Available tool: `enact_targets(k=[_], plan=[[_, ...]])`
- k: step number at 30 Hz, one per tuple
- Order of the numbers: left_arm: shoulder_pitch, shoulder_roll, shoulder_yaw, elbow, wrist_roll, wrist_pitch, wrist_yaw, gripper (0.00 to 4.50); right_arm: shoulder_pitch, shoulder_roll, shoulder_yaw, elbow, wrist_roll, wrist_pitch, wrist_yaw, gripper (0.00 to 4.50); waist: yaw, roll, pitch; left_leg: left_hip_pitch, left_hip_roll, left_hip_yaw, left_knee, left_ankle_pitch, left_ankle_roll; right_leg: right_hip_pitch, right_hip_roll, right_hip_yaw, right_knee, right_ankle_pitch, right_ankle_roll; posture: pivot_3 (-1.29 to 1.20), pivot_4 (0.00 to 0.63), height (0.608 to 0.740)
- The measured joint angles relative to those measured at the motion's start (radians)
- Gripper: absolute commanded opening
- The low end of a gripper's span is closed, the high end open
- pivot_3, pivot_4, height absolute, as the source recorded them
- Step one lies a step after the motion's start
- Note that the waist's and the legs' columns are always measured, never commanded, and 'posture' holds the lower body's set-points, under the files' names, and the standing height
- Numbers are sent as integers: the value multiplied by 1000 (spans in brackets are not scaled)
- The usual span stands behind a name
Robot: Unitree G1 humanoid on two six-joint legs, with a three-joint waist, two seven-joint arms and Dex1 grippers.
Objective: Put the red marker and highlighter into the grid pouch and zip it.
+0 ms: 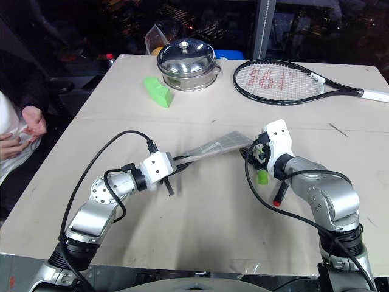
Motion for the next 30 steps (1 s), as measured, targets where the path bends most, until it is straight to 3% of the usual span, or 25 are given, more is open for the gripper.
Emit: enact_targets(k=[4, 30], plan=[[5, -1, -3, 0, 1, -1, 4, 0, -3, 5, -8, 3, 1, 10, 1, 64, 0, 0, 0, 0, 0, 0, 0, 0, 0, 0, 0, 0, 0, 0, 0, 0, 150, 740], [3, -1, -6, 0, 24, -4, 12, 0, -36, -29, -101, -3, 202, 223, 98, 26, 0, 2, 1, 0, 0, 0, -1, 0, 1, -1, -3, 1, 0, 0, 0, 0, 150, 740]])
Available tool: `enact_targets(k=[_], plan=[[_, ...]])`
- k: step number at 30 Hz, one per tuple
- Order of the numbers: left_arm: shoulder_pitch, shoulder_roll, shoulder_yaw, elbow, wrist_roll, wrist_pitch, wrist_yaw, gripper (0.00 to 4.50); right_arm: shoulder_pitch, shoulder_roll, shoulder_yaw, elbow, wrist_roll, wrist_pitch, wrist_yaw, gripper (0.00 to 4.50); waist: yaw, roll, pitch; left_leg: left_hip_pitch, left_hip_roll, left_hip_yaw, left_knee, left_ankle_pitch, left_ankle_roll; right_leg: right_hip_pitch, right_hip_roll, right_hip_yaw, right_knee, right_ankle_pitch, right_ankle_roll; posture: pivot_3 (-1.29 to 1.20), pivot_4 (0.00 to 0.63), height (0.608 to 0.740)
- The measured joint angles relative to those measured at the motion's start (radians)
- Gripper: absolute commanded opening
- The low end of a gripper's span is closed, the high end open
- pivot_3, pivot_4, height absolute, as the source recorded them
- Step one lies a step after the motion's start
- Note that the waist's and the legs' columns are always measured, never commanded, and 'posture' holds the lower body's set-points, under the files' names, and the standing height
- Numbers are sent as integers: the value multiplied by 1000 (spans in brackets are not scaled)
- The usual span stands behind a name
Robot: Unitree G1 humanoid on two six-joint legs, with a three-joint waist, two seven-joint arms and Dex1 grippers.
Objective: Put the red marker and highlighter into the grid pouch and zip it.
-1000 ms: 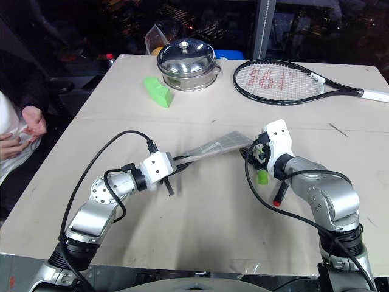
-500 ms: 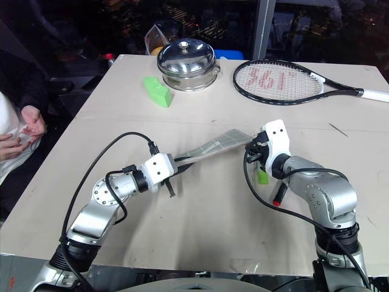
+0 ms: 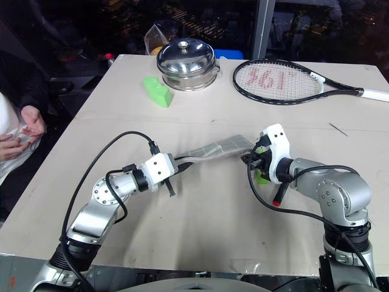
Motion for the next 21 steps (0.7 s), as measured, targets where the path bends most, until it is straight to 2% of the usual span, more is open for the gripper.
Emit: enact_targets(k=[10, 15, 21], plan=[[2, -18, 1, -5, 5, 43, 21, 0, -11, -6, 13, -12, 57, 36, 21, 26, 0, 1, 2, 0, 0, 0, 0, 0, 0, -1, -1, 0, 0, 0, 0, 0, 150, 740], [12, -55, 13, -47, -38, 105, 39, 0, -8, -64, 37, 3, 13, 8, 22, 26, 0, 1, 4, -1, 0, 0, 0, 0, 0, -1, -1, 0, -1, 0, 0, 0, 150, 740], [16, -83, 30, -88, -86, 193, 55, 0, -8, -78, 59, 39, -31, -42, 22, 26, 0, 1, 4, -1, 0, 0, 0, 0, 0, -1, 1, 0, 0, 0, 0, 0, 150, 740]])
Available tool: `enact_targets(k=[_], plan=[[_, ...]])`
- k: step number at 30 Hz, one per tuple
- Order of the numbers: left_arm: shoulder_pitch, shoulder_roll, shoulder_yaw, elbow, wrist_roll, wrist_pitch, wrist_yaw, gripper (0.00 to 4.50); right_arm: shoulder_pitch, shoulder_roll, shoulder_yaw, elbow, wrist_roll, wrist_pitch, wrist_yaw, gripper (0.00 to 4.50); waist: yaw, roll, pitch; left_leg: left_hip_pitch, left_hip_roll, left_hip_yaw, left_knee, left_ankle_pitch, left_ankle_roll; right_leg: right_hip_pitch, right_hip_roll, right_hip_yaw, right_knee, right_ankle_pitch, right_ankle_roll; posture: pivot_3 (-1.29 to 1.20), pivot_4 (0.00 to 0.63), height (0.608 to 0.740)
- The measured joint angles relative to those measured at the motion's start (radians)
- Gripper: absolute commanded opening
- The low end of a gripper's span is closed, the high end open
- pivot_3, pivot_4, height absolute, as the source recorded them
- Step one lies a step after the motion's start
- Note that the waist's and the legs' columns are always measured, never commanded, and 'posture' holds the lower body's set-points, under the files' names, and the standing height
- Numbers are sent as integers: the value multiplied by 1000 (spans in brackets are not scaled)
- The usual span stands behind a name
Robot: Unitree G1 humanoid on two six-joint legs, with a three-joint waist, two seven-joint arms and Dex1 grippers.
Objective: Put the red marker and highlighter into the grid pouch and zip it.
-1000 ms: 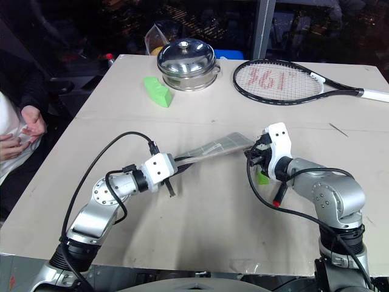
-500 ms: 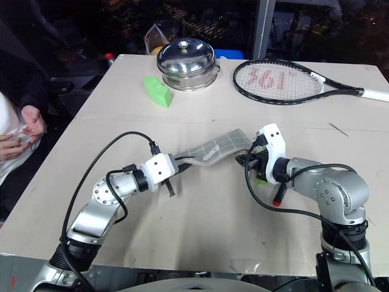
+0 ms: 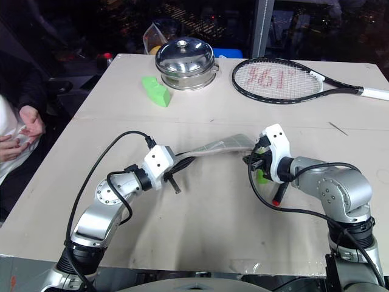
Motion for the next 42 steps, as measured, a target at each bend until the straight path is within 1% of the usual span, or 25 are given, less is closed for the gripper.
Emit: enact_targets(k=[5, 18, 26, 32, 42], plan=[[7, -6, 0, -29, -20, 50, 7, 0, 0, 1, 5, 1, -5, -8, 2, 26, 1, 0, 1, 0, 0, 0, 0, 0, 0, 0, 0, 0, 0, 0, 0, 0, 150, 740], [6, -23, 0, -61, -39, 113, 42, 0, -11, 58, 2, -29, 15, 30, -22, 26, 1, 0, 2, 0, 0, 0, 0, 0, 0, 0, -1, 0, 0, 0, 0, 0, 150, 740], [6, -29, 0, -62, -39, 116, 49, 0, -12, 98, 1, -36, 15, 42, -45, 26, 1, 0, 2, 0, 0, 0, 0, 0, 0, 0, -1, 0, 0, 0, 0, 0, 150, 740], [18, -3, -1, -62, -39, 102, 22, 0, -25, 92, -36, -15, 10, 39, -54, 26, 0, 1, 3, 0, 0, 0, 0, 0, 0, 0, -1, 0, 0, 0, 0, 0, 150, 740], [38, 23, -3, -57, -39, 70, -25, 0, -41, 93, -39, 0, 15, 41, -50, 26, 0, 2, 4, 0, 0, 0, -2, 0, 0, -1, -2, 1, -1, 0, 0, 0, 150, 740]])
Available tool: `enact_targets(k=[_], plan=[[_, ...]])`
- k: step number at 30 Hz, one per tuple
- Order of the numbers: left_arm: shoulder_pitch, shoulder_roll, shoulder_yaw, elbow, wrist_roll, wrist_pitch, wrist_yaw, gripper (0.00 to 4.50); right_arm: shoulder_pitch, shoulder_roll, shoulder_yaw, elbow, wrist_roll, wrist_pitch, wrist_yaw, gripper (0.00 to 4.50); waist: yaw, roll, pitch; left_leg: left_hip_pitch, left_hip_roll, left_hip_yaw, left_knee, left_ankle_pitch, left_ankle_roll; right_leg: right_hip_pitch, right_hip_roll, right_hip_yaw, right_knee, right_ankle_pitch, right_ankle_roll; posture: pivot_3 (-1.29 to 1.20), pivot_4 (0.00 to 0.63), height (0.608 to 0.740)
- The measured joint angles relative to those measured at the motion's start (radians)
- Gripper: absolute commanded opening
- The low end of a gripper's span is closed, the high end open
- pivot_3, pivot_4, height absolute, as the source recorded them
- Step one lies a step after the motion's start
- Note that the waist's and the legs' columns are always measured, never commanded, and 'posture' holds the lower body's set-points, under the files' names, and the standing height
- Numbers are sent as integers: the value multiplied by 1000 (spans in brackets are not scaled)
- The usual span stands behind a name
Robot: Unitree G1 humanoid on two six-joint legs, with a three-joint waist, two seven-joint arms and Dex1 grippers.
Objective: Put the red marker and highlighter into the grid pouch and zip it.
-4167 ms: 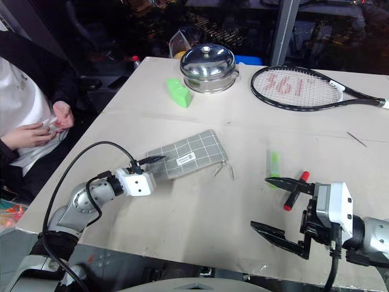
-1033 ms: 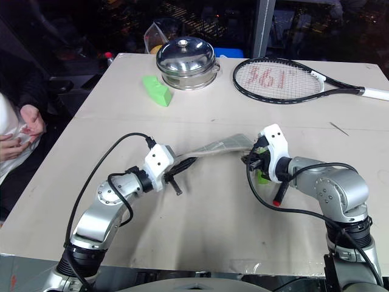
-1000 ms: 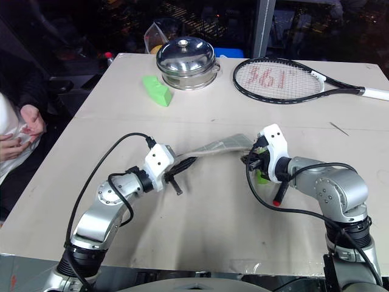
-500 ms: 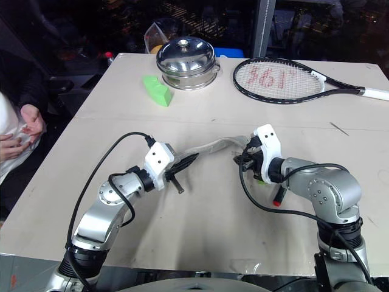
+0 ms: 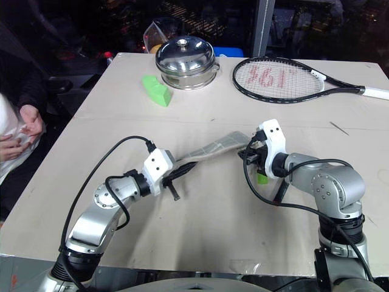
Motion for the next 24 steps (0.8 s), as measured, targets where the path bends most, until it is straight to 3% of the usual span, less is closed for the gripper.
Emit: enact_targets(k=[24], plan=[[35, 39, -21, 66, 2, -107, -63, 0, 2, -61, 25, -7, -2, -5, 45, 26, 0, 0, 4, -1, 0, 0, 0, 0, 0, -1, -1, 0, 0, 0, -1, 0, 150, 740]])
